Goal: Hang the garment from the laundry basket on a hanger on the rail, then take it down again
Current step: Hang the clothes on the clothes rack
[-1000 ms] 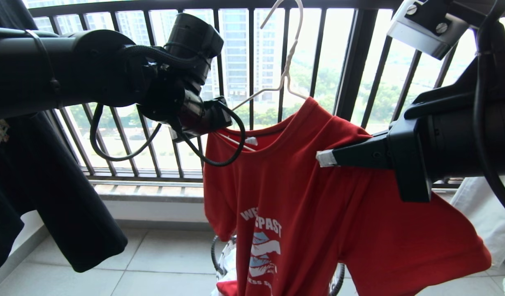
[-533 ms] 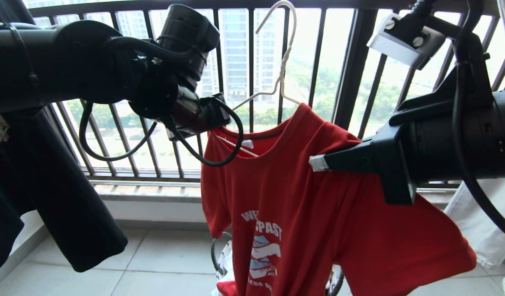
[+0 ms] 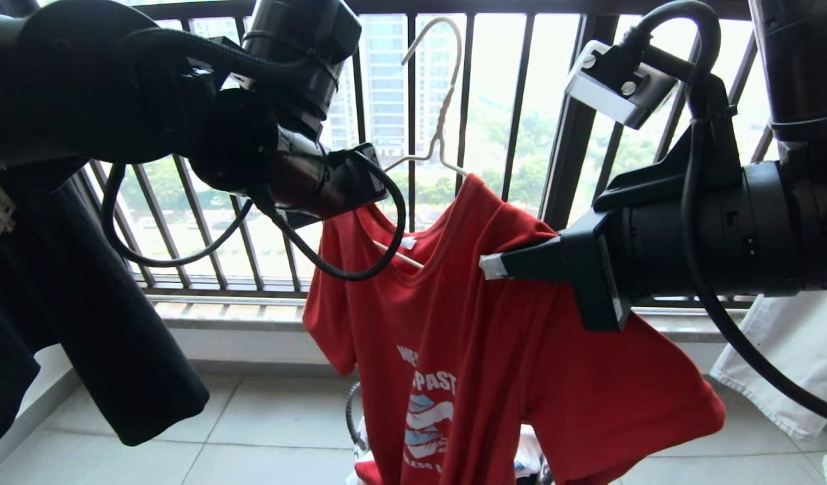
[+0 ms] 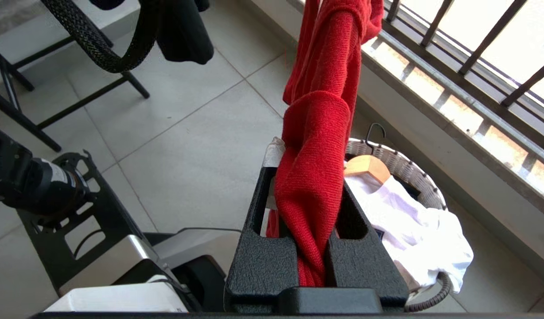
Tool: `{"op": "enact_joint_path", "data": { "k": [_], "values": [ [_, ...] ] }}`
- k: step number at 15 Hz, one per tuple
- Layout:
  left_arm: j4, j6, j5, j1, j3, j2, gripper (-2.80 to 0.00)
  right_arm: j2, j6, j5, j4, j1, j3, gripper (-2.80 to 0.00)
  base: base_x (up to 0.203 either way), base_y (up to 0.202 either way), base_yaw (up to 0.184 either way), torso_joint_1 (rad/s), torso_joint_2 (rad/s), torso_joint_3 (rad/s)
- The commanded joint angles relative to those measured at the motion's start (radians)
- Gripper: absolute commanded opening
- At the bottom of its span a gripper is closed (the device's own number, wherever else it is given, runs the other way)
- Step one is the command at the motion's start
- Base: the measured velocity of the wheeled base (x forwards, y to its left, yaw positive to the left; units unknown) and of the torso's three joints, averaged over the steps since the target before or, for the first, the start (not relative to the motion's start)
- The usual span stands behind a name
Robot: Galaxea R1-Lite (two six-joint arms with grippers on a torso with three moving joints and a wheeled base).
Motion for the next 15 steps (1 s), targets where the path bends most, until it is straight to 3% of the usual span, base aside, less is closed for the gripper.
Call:
{"op": "enact_joint_path", "data": {
  "k": [1,4,11,15],
  "values": [
    [0.002,-0.011,0.001,-0.015,0.015,-0.061,-2.80,0.003,0.000,0.012,-0.092,0.001,0.051,-2.80,0.000,0.000,0.000,0.000,0.00,0.000],
    [-0.021,-0.015,-0.001,-0.045,0.051,-0.134,-2.80,0.002,-0.002,0.044,-0.207,0.000,0.109,-2.80,0.000,0.000,0.000,0.000,0.00,0.000],
    [-0.055,-0.009,-0.001,-0.128,0.120,-0.281,-2.80,-0.011,0.001,0.092,-0.226,-0.001,0.125,-2.80,0.000,0.000,0.000,0.000,0.00,0.000],
    [-0.056,0.001,0.001,-0.183,0.153,-0.289,-2.80,-0.027,0.001,0.131,-0.316,-0.001,0.171,-2.80,0.000,0.000,0.000,0.000,0.00,0.000]
  ]
}}
